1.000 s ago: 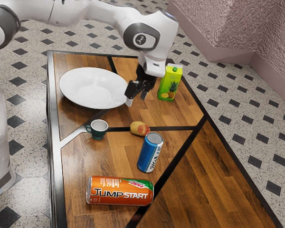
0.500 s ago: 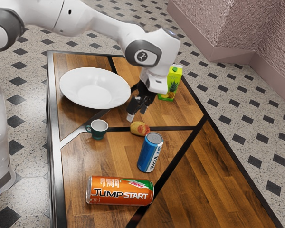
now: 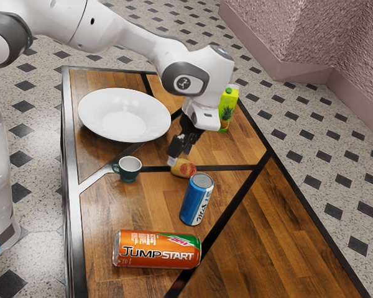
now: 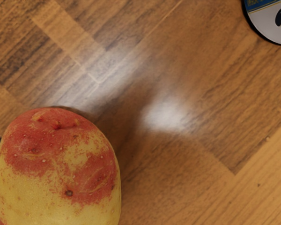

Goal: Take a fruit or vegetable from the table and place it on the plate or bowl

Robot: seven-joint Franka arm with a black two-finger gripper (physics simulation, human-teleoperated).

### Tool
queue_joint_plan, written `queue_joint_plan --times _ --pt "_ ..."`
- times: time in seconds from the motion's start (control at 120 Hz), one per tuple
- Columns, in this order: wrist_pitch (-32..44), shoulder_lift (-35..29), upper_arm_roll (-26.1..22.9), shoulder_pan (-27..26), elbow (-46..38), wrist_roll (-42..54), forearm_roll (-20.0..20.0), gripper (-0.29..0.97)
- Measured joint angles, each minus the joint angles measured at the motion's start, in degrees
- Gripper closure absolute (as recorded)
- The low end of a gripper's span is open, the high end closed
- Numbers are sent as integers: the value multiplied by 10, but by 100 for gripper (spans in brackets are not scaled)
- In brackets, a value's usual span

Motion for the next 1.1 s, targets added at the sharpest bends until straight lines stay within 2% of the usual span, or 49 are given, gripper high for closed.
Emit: queue_joint_plan --times 1.1 --pt "88 7 1 9 -39 -31 14 0"
